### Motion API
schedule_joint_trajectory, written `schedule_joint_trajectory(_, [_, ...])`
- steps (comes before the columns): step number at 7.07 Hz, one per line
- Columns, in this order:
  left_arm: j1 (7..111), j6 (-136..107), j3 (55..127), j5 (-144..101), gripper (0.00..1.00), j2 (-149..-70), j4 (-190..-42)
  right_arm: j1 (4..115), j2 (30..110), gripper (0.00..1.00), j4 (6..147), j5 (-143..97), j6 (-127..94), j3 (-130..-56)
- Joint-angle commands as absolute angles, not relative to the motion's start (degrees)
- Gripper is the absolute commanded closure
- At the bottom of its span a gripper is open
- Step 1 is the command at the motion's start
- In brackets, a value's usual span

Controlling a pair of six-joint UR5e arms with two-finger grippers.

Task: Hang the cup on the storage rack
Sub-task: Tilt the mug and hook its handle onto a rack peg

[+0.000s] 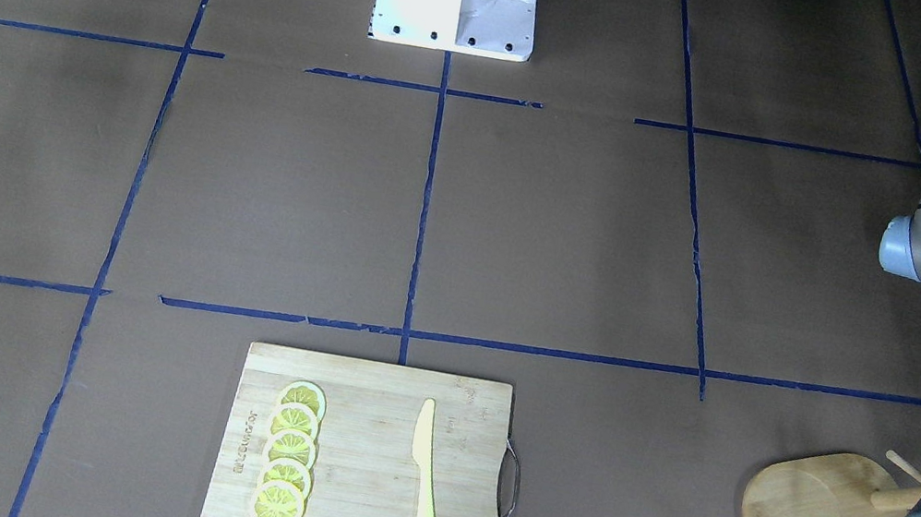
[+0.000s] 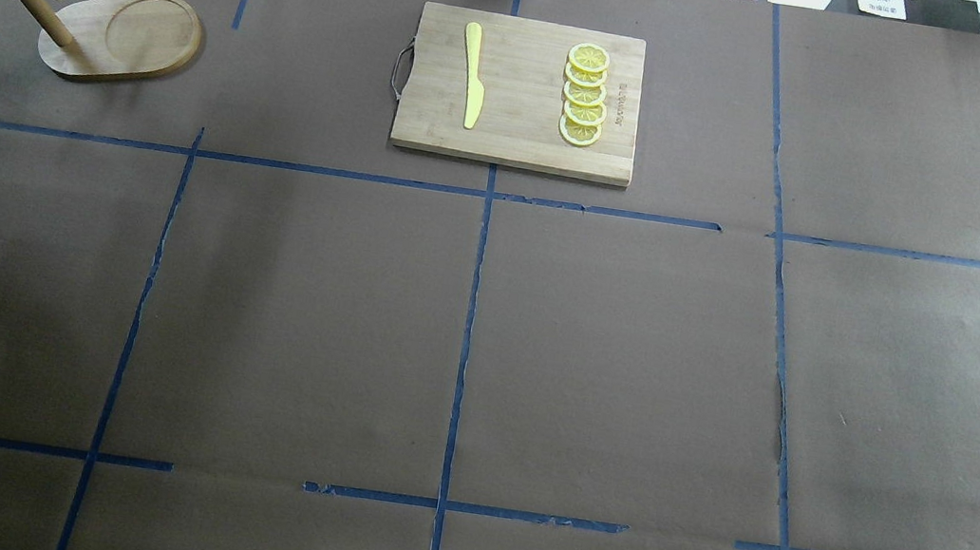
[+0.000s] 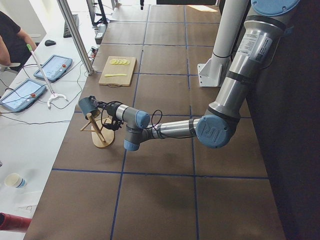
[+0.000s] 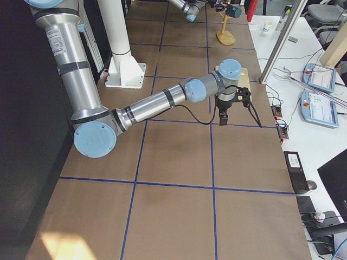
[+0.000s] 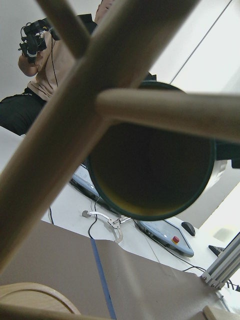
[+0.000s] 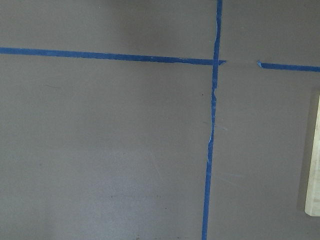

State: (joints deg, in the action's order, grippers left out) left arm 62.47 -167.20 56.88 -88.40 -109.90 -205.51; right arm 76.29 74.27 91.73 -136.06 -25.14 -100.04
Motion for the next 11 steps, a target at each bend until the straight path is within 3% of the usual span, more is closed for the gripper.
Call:
schedule_joint_trajectory(1, [62.40, -168.31, 56.87, -88.33, 1.00, -109.69, -205.58, 76.29, 74.27, 0.00, 91.76, -136.05, -25.14, -100.46])
schedule_joint_trajectory(8, [62.31, -171.82, 57.66, -88.59, 0.99, -106.08, -206.28, 76.29, 74.18, 0.00, 92.11, -136.23, -25.22, -101.43])
schedule_joint_trajectory(9, [62.31, -172.70, 57.74, -88.77, 0.95, -106.08, -206.19, 76.29, 74.18, 0.00, 92.11, -136.23, -25.22, -101.34])
schedule_joint_trajectory(10, [62.31, -172.36, 57.40, -88.86, 0.60, -106.00, -206.19, 76.29, 74.18, 0.00, 92.11, -136.23, -25.22, -101.34])
schedule_joint_trajectory(11, [62.40, -172.35, 57.39, -88.94, 0.55, -106.00, -206.19, 76.29, 74.27, 0.00, 92.11, -136.23, -25.22, -101.16])
